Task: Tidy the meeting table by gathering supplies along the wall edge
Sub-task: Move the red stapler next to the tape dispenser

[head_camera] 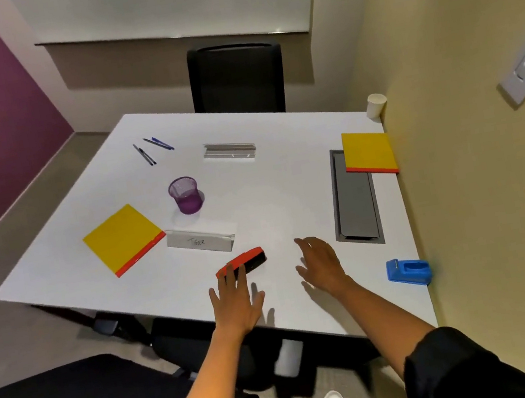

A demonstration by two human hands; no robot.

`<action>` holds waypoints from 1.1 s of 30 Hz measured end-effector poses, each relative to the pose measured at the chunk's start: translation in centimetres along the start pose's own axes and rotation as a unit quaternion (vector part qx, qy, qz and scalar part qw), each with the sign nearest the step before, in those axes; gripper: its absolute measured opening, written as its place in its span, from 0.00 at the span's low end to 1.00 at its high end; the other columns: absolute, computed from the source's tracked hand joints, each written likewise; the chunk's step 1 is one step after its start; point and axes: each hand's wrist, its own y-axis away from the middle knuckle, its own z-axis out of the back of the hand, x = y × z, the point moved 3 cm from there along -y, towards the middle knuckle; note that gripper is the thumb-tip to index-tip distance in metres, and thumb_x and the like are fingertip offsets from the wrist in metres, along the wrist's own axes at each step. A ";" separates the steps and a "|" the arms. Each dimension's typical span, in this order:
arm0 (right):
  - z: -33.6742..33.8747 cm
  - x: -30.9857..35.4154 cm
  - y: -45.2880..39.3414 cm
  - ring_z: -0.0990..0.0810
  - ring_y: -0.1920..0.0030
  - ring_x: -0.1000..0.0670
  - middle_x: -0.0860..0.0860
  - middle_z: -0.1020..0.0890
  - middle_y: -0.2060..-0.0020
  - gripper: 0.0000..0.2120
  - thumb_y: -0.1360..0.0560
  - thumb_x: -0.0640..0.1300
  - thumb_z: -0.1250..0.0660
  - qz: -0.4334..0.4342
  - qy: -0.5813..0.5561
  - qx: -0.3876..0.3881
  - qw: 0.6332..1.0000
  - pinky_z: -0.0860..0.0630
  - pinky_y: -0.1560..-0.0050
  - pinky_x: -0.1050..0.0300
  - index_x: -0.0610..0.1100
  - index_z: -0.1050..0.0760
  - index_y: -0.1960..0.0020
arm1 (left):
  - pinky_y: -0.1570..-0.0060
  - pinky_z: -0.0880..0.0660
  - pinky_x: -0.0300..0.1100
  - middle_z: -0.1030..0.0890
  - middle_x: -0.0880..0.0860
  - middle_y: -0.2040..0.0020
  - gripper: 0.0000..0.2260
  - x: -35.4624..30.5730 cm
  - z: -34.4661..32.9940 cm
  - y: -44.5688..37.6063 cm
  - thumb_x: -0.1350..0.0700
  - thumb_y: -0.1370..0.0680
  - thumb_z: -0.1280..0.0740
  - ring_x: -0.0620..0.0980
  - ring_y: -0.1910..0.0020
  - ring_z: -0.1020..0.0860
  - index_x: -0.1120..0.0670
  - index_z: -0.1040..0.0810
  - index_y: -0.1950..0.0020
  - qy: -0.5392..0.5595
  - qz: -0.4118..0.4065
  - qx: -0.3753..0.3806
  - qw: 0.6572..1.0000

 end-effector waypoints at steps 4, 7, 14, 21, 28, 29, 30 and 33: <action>-0.9 5.3 -1.1 0.34 0.29 0.45 0.45 0.31 0.30 0.29 0.23 0.46 0.35 0.035 -0.007 0.006 0.999 0.38 0.28 0.52 0.45 0.40 0.25 | 0.27 0.53 0.60 0.57 0.55 0.21 0.32 4.4 1.2 0.5 0.39 0.20 0.49 0.56 0.22 0.59 0.52 0.54 0.21 -0.005 0.028 -0.003 1.000; -1.9 8.0 -2.0 0.30 0.32 0.44 0.45 0.28 0.32 0.28 0.24 0.46 0.34 0.059 -0.016 0.010 0.998 0.35 0.30 0.51 0.45 0.37 0.26 | 0.27 0.51 0.61 0.56 0.55 0.21 0.32 6.6 1.5 0.9 0.39 0.21 0.48 0.56 0.22 0.58 0.51 0.54 0.21 -0.015 0.052 -0.001 0.999; -5.0 10.8 -6.4 0.30 0.32 0.44 0.45 0.28 0.32 0.27 0.23 0.48 0.35 0.118 0.014 0.076 0.990 0.36 0.32 0.49 0.44 0.36 0.27 | 0.26 0.51 0.60 0.56 0.54 0.21 0.33 9.4 1.3 0.1 0.38 0.21 0.49 0.56 0.22 0.58 0.51 0.53 0.21 0.009 0.114 0.001 0.993; -8.1 10.1 -10.1 0.35 0.28 0.45 0.46 0.31 0.30 0.24 0.20 0.49 0.42 0.150 0.063 0.129 0.978 0.40 0.30 0.47 0.45 0.39 0.25 | 0.27 0.51 0.61 0.55 0.54 0.21 0.33 9.5 0.5 -1.5 0.38 0.21 0.47 0.56 0.22 0.58 0.51 0.52 0.21 0.024 0.160 0.016 0.987; -9.2 9.0 -11.8 0.23 0.44 0.41 0.45 0.23 0.45 0.16 0.23 0.50 0.39 0.176 0.088 0.172 0.965 0.32 0.41 0.47 0.47 0.27 0.37 | 0.26 0.51 0.60 0.55 0.54 0.21 0.33 8.6 -1.0 -2.6 0.37 0.21 0.47 0.55 0.22 0.57 0.51 0.52 0.21 0.037 0.192 0.026 0.980; -9.3 8.9 -11.9 0.22 0.46 0.41 0.45 0.23 0.47 0.14 0.24 0.50 0.37 0.182 0.089 0.170 0.964 0.31 0.44 0.48 0.47 0.26 0.40 | 0.26 0.51 0.60 0.55 0.54 0.21 0.33 8.5 -1.1 -2.7 0.37 0.21 0.47 0.55 0.22 0.57 0.51 0.52 0.21 0.037 0.195 0.027 0.980; -9.2 8.8 -11.8 0.22 0.48 0.41 0.45 0.23 0.48 0.13 0.25 0.50 0.36 0.186 0.084 0.167 0.965 0.30 0.46 0.49 0.47 0.25 0.42 | 0.26 0.51 0.60 0.55 0.54 0.21 0.33 8.4 -1.1 -2.8 0.37 0.21 0.48 0.55 0.22 0.57 0.51 0.52 0.21 0.035 0.196 0.030 0.980; -8.9 8.6 -11.4 0.21 0.50 0.41 0.44 0.23 0.48 0.17 0.29 0.49 0.30 0.183 0.043 0.178 0.966 0.26 0.48 0.50 0.45 0.26 0.42 | 0.26 0.51 0.60 0.55 0.54 0.21 0.33 7.9 -1.0 -3.2 0.37 0.21 0.49 0.55 0.22 0.57 0.51 0.52 0.21 0.029 0.195 0.035 0.980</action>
